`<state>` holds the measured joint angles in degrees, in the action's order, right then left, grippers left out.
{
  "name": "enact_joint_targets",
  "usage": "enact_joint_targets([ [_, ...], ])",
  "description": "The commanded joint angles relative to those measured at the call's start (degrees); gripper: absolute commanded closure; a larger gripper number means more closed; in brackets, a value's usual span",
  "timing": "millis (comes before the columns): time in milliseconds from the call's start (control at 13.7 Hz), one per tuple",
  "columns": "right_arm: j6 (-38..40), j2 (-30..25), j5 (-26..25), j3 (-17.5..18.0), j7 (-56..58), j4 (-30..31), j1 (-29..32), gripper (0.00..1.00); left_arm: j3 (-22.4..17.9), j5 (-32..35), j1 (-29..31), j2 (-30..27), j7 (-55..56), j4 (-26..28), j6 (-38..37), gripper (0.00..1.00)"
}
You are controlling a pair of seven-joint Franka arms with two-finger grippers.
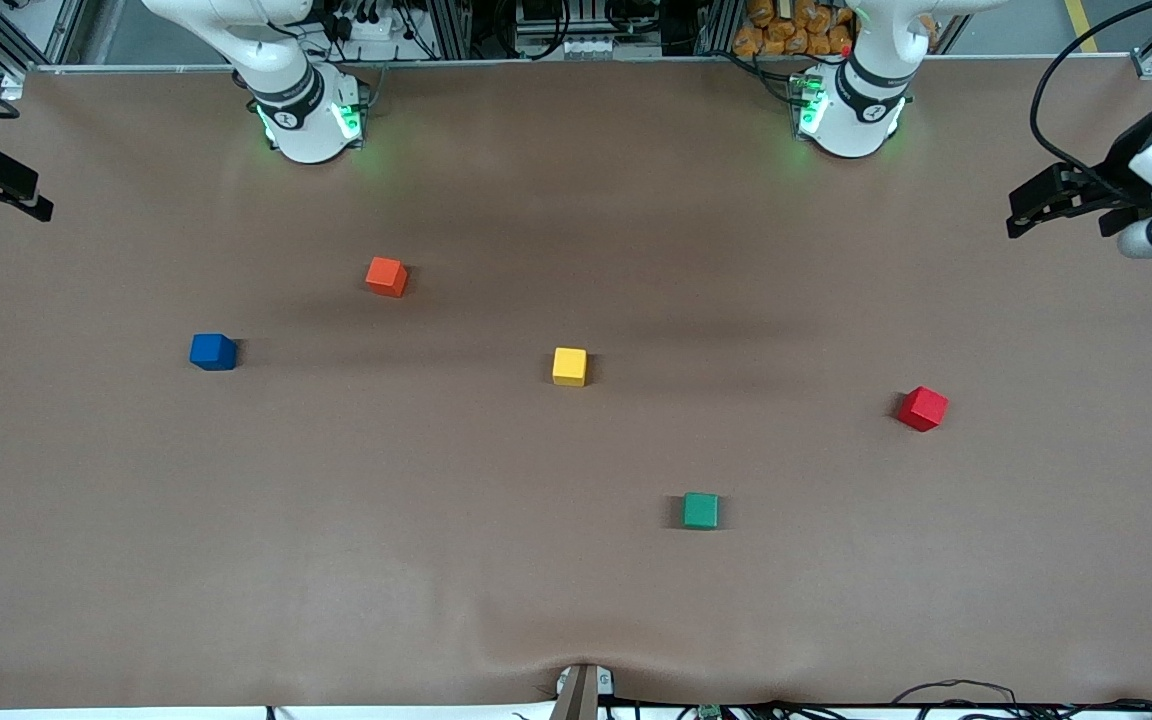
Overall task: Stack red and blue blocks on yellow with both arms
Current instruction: 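Raise the left gripper from rest and start moving toward the red cube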
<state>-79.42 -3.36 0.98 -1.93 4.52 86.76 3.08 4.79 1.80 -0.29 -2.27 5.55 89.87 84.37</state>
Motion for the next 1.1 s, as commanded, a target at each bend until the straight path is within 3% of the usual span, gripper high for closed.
enact_joint_targets([
  [0,0.3,-0.7,0.7,0.5,0.4,0.5,0.9,0.0,0.2,1.4,-0.1,0.9,-0.6,-2.0,-1.5,0.0],
  [657,0.3,-0.7,0.7,0.5,0.4,0.5,0.9,0.0,0.3,1.2,0.0,1.7,-1.2,-2.0,-3.1,0.0],
  [1023,0.3,-0.7,0.7,0.5,0.4,0.5,0.8,0.0,2.6,1.7,0.4,1.1,0.1,-0.2,-4.0,0.0],
])
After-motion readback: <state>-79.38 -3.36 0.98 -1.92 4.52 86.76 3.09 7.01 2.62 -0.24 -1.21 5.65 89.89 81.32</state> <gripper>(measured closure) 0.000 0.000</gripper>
